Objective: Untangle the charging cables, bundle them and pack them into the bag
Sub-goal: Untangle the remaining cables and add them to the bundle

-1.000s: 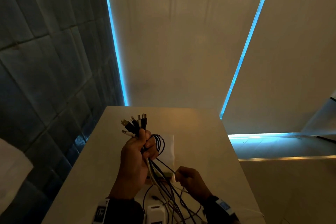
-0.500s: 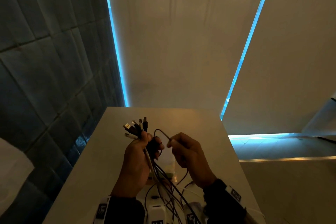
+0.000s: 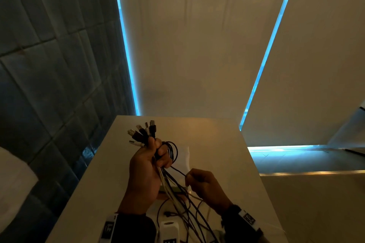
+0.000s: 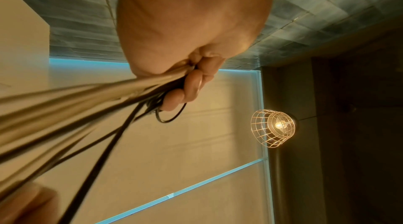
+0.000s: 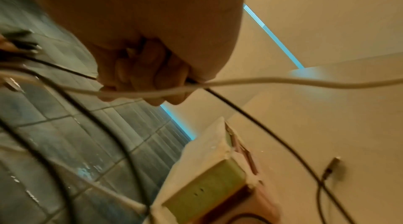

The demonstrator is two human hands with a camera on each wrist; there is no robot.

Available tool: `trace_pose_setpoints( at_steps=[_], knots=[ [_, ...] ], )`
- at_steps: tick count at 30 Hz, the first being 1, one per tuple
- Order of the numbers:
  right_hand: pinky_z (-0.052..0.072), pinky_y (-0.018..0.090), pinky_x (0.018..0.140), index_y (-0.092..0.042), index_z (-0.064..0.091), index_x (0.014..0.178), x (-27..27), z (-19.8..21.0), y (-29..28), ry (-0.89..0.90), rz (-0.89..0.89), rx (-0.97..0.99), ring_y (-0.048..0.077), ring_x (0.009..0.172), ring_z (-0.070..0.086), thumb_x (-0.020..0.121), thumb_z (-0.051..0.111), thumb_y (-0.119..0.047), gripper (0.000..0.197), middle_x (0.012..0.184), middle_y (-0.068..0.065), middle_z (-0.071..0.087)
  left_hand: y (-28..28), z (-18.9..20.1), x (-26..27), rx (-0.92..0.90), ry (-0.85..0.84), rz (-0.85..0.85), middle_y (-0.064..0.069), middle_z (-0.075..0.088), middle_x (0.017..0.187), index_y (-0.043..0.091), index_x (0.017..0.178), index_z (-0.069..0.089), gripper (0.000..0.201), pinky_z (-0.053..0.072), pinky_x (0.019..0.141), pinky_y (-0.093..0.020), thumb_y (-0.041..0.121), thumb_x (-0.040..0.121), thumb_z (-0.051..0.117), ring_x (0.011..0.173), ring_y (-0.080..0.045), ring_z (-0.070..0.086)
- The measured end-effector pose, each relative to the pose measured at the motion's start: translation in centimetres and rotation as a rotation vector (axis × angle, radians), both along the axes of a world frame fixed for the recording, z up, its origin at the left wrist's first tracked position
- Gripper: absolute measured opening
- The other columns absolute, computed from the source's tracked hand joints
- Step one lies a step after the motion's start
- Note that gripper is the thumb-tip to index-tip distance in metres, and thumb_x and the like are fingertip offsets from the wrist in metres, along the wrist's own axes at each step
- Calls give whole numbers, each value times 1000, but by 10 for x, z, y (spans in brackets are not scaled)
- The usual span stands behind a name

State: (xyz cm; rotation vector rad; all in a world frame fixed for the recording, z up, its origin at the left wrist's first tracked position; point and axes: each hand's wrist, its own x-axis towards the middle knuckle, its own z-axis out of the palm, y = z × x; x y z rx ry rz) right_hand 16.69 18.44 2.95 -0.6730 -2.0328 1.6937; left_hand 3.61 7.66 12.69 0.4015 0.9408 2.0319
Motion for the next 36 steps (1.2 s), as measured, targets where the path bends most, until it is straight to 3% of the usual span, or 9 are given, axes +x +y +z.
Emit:
trace_pose_setpoints(
  at_steps=[7,19,22,25,28,31,34,36],
  knots=[
    [33,13,51,-9,56,67,6,-50,10,-80,-63,22,3,50,37,95,52,-7,29,52,-12,42,-2,-1,3,-28,30,-16,4,34,58,15,70,39,26,25,47,-24,34,87,42,44,-7,25],
    [36,21,53,-16,56,61,12,-86,19,-188,-103,37,11,55,43,91,54,-6,32,59,3,47,-7,0,2,-47,48,-19,4,35,57,13,70,41,26,26,46,-23,34,86,43,43,-8,25],
    [40,22,58,-25,55,57,16,-96,23,-245,-127,71,8,57,46,90,53,-6,38,60,-1,51,-8,1,1,-47,57,-27,3,35,57,13,70,42,26,26,45,-23,33,87,43,43,-7,25],
    [40,23,60,-24,56,55,18,-103,28,-335,-182,74,5,56,46,86,50,1,41,57,-7,53,-6,-1,2,-79,65,-35,3,35,57,12,70,41,29,26,44,-22,30,93,39,42,-7,25],
    [39,25,57,-14,62,64,10,-87,30,-391,-307,21,9,55,47,87,50,-1,29,59,-4,54,-3,-3,4,-139,77,-43,3,36,56,12,70,40,33,26,44,-22,25,99,34,42,-7,25],
    [32,25,46,0,62,82,-2,-40,25,-178,-415,-119,12,49,38,93,50,-12,20,58,2,48,-2,-4,4,-176,78,-38,3,38,57,12,71,41,33,27,44,-22,25,100,33,42,-7,27],
    [23,22,42,1,56,89,-8,19,9,108,-304,-168,11,46,27,97,49,-18,22,57,0,39,-1,-4,4,-213,71,-11,-1,45,61,11,73,43,32,32,46,-23,26,100,35,44,-10,35],
    [21,22,43,-1,54,88,-11,48,-4,229,-165,-129,11,46,24,99,48,-18,21,55,-2,36,0,-5,6,-237,83,20,-6,54,66,10,75,48,30,36,55,-28,24,100,37,52,-16,47]
  ],
)
